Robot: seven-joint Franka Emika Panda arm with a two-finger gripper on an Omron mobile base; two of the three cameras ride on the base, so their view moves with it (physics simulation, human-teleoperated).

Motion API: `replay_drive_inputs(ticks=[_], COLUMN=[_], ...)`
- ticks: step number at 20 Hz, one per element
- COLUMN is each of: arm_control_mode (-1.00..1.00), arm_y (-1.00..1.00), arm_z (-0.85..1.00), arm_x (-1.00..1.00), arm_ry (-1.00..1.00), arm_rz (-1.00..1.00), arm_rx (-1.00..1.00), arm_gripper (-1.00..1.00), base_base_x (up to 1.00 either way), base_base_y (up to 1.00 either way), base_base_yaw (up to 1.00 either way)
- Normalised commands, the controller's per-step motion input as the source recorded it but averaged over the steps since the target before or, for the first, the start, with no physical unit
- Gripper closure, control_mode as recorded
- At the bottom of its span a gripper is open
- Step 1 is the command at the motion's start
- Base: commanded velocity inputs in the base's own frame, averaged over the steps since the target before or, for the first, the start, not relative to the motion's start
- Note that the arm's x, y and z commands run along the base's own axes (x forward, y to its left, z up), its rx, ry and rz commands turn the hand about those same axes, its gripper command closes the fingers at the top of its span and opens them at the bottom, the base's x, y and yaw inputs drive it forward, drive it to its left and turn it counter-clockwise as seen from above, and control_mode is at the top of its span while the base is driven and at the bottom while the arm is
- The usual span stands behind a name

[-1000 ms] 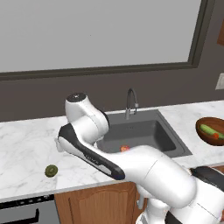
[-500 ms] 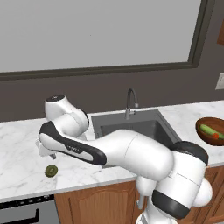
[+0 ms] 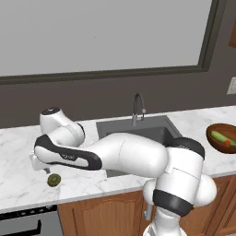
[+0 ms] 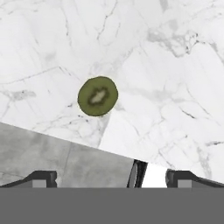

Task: There is a mixed pile of frozen fruits and vegetables on the counter. Locate all the frozen vegetables and place the items in a bowl on the counter. Take all the frozen fruits and defrost them in a running sink.

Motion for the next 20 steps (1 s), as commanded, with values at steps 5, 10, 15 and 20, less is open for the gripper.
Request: replay_drive_inputs(ticks=[5, 10, 15, 20], arm_control_mode=[-1.0, -1.0, -1.0, -1.0], arm_y=[0.14, 0.02, 0.12, 0.26], arm_z=[-0.18, -0.11, -0.31, -0.11], arm_x=[0.1, 0.18, 0.29, 0.06], arm_ry=[0.02, 0.0, 0.0, 0.02], arm_rz=[0.02, 0.0, 0.0, 0.0], arm_rx=[-0.01, -0.03, -0.06, -0.1], arm_gripper=[-1.0, -1.0, -1.0, -1.0], base_base_x=[0.0, 0.0, 0.0, 0.0], base_base_y=[0.0, 0.0, 0.0, 0.0], base_base_yaw=[0.0, 0.0, 0.0, 0.0])
